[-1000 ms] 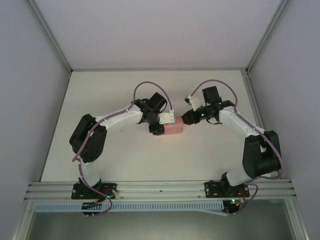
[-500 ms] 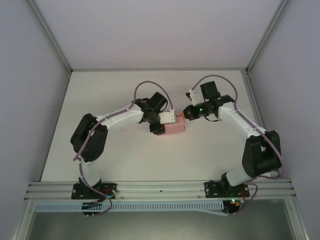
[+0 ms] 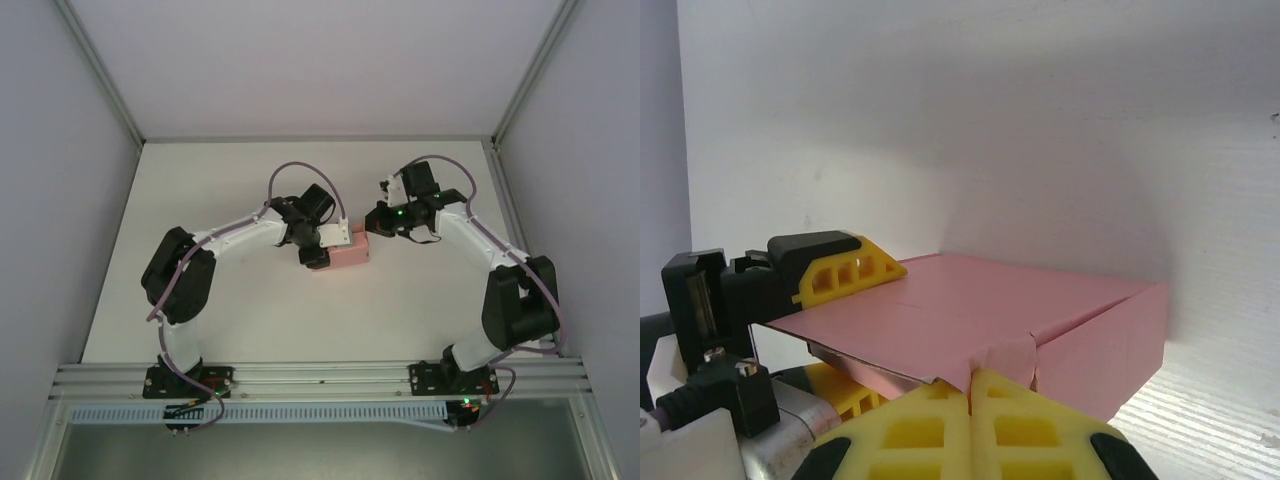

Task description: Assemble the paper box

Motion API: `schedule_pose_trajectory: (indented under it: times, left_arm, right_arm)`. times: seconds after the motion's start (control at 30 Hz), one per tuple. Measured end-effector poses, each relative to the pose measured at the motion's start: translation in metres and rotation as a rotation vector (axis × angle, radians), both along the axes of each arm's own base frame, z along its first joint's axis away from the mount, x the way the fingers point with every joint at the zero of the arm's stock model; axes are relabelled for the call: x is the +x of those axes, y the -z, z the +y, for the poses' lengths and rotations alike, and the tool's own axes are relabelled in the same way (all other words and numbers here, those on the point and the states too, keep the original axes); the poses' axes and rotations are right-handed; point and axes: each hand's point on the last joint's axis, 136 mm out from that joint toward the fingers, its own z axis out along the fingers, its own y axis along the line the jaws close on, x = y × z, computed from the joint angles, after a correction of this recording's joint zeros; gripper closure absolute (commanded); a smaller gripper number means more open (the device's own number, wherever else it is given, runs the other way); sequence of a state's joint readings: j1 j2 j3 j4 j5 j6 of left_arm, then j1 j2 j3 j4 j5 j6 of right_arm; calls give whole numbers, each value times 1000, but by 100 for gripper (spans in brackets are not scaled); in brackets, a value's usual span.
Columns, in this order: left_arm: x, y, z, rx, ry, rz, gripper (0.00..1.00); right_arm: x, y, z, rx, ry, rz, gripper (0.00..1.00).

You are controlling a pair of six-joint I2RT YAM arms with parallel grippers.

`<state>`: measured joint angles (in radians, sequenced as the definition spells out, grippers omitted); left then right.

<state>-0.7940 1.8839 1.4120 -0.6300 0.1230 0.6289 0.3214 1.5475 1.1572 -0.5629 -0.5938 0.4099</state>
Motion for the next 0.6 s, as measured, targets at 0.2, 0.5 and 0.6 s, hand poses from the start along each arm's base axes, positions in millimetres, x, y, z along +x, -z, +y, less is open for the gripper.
schedule_pose_trajectory:
  times: [0.2, 0.5, 0.6]
  left_arm:
    - [0, 0, 0, 9, 1, -9, 49]
    - [1, 1, 0, 18, -1, -19, 50]
    - [1, 1, 0, 23, -2, -24, 50]
  right_arm:
    - [0, 5, -3, -37, -43, -37, 87]
    - [-2, 15, -6, -63, -113, -148, 100]
    - [-4, 16, -10, -88, -117, -180, 100]
